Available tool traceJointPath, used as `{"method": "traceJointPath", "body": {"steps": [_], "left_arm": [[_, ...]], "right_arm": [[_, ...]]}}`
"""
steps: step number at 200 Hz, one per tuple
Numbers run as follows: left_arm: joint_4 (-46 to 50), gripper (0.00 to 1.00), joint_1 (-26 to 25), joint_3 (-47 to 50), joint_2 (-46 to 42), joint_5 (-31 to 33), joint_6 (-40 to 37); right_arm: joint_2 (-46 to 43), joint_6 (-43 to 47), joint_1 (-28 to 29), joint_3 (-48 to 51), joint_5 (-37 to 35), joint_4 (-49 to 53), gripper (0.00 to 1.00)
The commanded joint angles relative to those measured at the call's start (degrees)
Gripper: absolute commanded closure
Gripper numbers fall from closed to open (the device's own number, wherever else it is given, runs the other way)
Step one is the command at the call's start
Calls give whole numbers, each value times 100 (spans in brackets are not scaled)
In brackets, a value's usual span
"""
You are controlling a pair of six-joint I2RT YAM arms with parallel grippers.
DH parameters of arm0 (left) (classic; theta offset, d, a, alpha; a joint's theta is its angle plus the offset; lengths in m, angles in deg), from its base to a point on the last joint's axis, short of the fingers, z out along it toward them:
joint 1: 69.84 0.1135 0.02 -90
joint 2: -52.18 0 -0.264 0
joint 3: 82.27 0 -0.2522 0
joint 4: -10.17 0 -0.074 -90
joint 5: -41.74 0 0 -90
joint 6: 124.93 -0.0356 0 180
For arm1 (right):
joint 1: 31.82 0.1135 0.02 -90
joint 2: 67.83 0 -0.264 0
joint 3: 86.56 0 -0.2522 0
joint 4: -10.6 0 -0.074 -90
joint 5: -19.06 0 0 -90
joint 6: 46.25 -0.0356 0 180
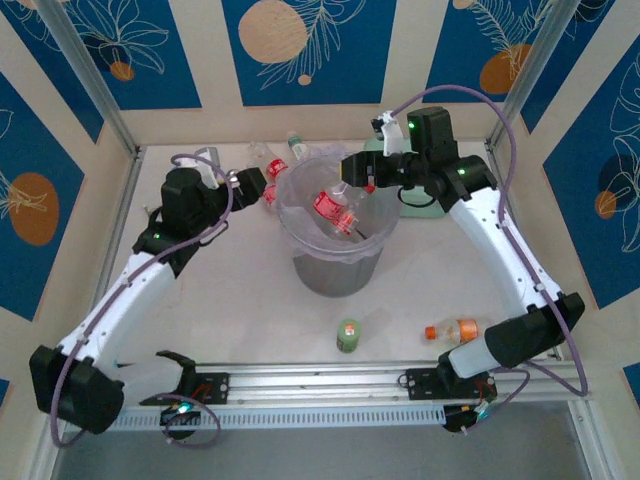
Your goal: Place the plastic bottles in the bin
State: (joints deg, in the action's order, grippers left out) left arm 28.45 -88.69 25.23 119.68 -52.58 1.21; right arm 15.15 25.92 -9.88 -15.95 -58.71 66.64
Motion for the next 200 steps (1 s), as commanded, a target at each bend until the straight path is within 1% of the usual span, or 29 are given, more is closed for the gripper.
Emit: {"method": "traceJointPath", "body": {"steps": [1, 20, 53, 103, 118, 127, 146, 177, 200], "left_arm": [[-215, 0, 199, 27, 699, 283, 281], [-504, 0, 266, -175, 1391, 357, 348], [-558, 0, 294, -773, 2616, 369, 451], [-841, 0, 294, -1329, 3984, 58, 822], [-694, 0, 281, -1463, 4227, 53, 885], [-654, 0, 269, -1433, 4286, 156, 939], [-994, 0, 268, -1181, 4385, 221, 1194], [-1330, 0, 241, -1159, 4745, -26, 1425], [-1243, 1, 217, -1271, 4952, -155, 1377]], "right_arm": [[-420, -19, -87, 81, 158, 195, 27], [-665, -44, -175, 195, 151, 239, 27], [-1166, -63, -381, 452, 126, 355, 27], [-1624, -104, -743, 844, 201, 468, 27], [-1666, -98, -808, 893, 229, 508, 27], [-1686, -83, -830, 926, 228, 537, 27], [-1724, -87, -900, 991, 244, 544, 27], [-1769, -123, -971, 1071, 255, 493, 27], [-1775, -181, -986, 1089, 285, 555, 27]]}}
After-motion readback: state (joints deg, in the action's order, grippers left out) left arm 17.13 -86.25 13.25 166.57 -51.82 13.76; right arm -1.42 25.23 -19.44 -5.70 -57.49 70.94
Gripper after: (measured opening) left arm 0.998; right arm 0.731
